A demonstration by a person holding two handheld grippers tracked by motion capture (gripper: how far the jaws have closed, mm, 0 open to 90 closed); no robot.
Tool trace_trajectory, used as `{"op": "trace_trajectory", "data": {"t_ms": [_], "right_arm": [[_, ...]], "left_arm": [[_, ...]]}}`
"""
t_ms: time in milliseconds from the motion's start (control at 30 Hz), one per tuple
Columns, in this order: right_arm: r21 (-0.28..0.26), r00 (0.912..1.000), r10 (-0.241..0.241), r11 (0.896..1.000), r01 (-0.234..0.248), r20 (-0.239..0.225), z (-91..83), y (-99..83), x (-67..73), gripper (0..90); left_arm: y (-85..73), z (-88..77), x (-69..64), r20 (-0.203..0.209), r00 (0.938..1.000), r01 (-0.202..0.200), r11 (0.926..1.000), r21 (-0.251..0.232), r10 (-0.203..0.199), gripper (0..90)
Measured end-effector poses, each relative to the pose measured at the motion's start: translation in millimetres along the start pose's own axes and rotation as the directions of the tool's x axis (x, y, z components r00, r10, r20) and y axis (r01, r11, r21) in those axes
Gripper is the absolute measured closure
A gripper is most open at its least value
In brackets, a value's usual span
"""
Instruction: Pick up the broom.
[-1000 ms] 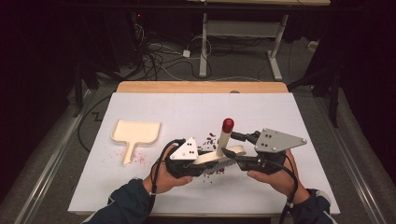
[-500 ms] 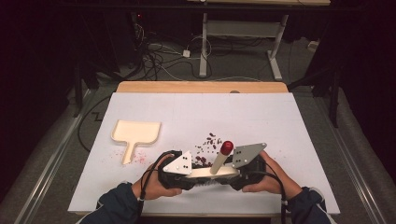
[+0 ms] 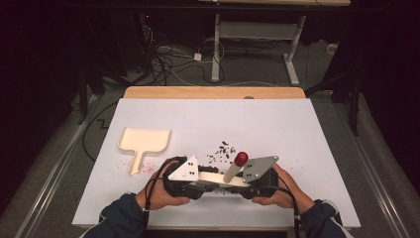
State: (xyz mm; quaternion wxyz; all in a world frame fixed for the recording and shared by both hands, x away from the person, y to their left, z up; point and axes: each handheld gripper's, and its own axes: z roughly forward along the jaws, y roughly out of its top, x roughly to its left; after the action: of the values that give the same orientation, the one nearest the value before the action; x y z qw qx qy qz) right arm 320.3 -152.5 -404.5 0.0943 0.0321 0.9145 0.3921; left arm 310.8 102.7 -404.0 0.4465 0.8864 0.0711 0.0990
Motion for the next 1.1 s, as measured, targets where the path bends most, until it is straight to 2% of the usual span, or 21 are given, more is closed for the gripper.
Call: {"op": "trace_trajectory", "data": {"t_ms": [167,233,267,300,333,367,400,433,533,567,600,633,667,733,833,867,933,967,1000,1033,1100], "right_arm": [[-0.018,0.9971,0.048,0.999,-0.047,0.058,-8.8,-1.8,-7.3,67.8],[-0.040,0.9924,0.083,0.996,-0.079,0.092,-13.9,-2.9,-11.8,67.8],[-0.049,0.9889,0.098,0.995,-0.092,0.113,-16.9,-3.6,-14.6,67.8],[-0.058,0.9843,0.110,0.993,-0.102,0.138,-20.2,-4.5,-17.5,67.8],[-0.071,0.9777,0.131,0.990,-0.121,0.164,-23.0,-5.5,-19.9,67.8],[-0.083,0.9705,0.154,0.987,-0.140,0.186,-25.9,-6.8,-22.8,67.8],[-0.090,0.9632,0.178,0.983,-0.163,0.201,-28.9,-8.5,-26.0,67.8],[-0.096,0.9544,0.195,0.980,-0.177,0.226,-31.6,-10.4,-29.1,67.8],[-0.103,0.9206,0.244,0.969,-0.223,0.305,-38.8,-16.6,-38.5,67.9],[-0.103,0.9121,0.249,0.968,-0.227,0.326,-40.7,-18.9,-41.7,67.9],[-0.105,0.9013,0.264,0.965,-0.242,0.344,-42.2,-20.9,-44.4,67.9],[-0.100,0.8930,0.271,0.963,-0.252,0.359,-43.4,-22.9,-47.3,67.9],[-0.100,0.8930,0.271,0.963,-0.252,0.359,-43.4,-22.9,-47.3,67.9],[-0.088,0.8677,0.282,0.959,-0.270,0.409,-44.1,-28.1,-54.7,67.9],[-0.082,0.8480,0.299,0.953,-0.293,0.438,-42.5,-32.4,-61.6,67.9],[-0.082,0.8480,0.299,0.953,-0.293,0.438,-42.5,-32.4,-61.6,67.9],[-0.075,0.8296,0.319,0.944,-0.321,0.458,-39.3,-37.3,-68.3,67.9],[-0.075,0.8296,0.319,0.944,-0.321,0.458,-39.3,-37.3,-68.3,67.9],[-0.071,0.8255,0.319,0.943,-0.325,0.465,-38.1,-39.0,-70.1,67.9],[-0.059,0.8108,0.323,0.939,-0.339,0.488,-35.9,-41.5,-72.9,67.9],[-0.052,0.8027,0.329,0.935,-0.351,0.497,-34.0,-44.9,-77.6,68.0]], "left_arm": [[-6.7,-17.9,6.6,-0.127,0.9914,0.028,0.9995,-0.018,-0.030,36.6],[-15.8,-32.8,9.9,-0.239,0.9686,0.058,0.9971,-0.050,-0.068,29.0],[-15.8,-32.8,9.9,-0.239,0.9686,0.058,0.9971,-0.050,-0.068,26.5],[-25.0,-43.3,12.3,-0.293,0.9501,0.086,0.9927,-0.084,-0.107,23.2],[-25.0,-43.3,12.3,-0.293,0.9501,0.086,0.9927,-0.084,-0.107,22.4],[-30.3,-48.5,13.1,-0.328,0.9371,0.094,0.9914,-0.090,-0.119,22.2],[-41.4,-57.3,14.7,-0.377,0.9155,0.114,0.9895,-0.089,-0.140,21.3],[-47.3,-61.4,15.2,-0.397,0.9065,0.121,0.9892,-0.083,-0.144,20.2],[-59.5,-68.8,15.6,-0.408,0.9003,0.134,0.9883,-0.072,-0.152,20.1],[-69.8,-74.8,14.1,-0.434,0.8872,0.144,0.9878,-0.060,-0.155,20.1],[-69.8,-74.8,14.1,-0.434,0.8872,0.144,0.9878,-0.060,-0.155,20.1],[-74.8,-77.1,12.9,-0.462,0.8741,0.147,0.9882,-0.044,-0.151,20.1],[-80.1,-79.3,12.2,-0.477,0.8652,0.157,0.9870,-0.036,-0.155,20.1],[-91.2,-84.3,11.1,-0.488,0.8526,0.186,0.9814,-0.048,-0.186,20.0],[-104.4,-89.8,9.4,-0.499,0.8438,0.213,0.9767,-0.029,-0.198,20.0],[-108.5,-91.6,8.7,-0.505,0.8395,0.219,0.9755,-0.022,-0.200,20.0],[-116.1,-95.5,7.9,-0.516,0.8298,0.237,0.9713,-0.020,-0.213,20.1],[-118.9,-97.1,7.7,-0.518,0.8255,0.246,0.9689,-0.028,-0.224,20.1],[-120.6,-98.3,8.2,-0.523,0.8237,0.240,0.9702,-0.030,-0.220,20.1],[-122.4,-99.2,8.2,-0.526,0.8216,0.243,0.9698,-0.025,-0.219,20.0],[-123.4,-100.5,8.9,-0.530,0.8201,0.245,0.9695,-0.015,-0.215,20.1]]}}
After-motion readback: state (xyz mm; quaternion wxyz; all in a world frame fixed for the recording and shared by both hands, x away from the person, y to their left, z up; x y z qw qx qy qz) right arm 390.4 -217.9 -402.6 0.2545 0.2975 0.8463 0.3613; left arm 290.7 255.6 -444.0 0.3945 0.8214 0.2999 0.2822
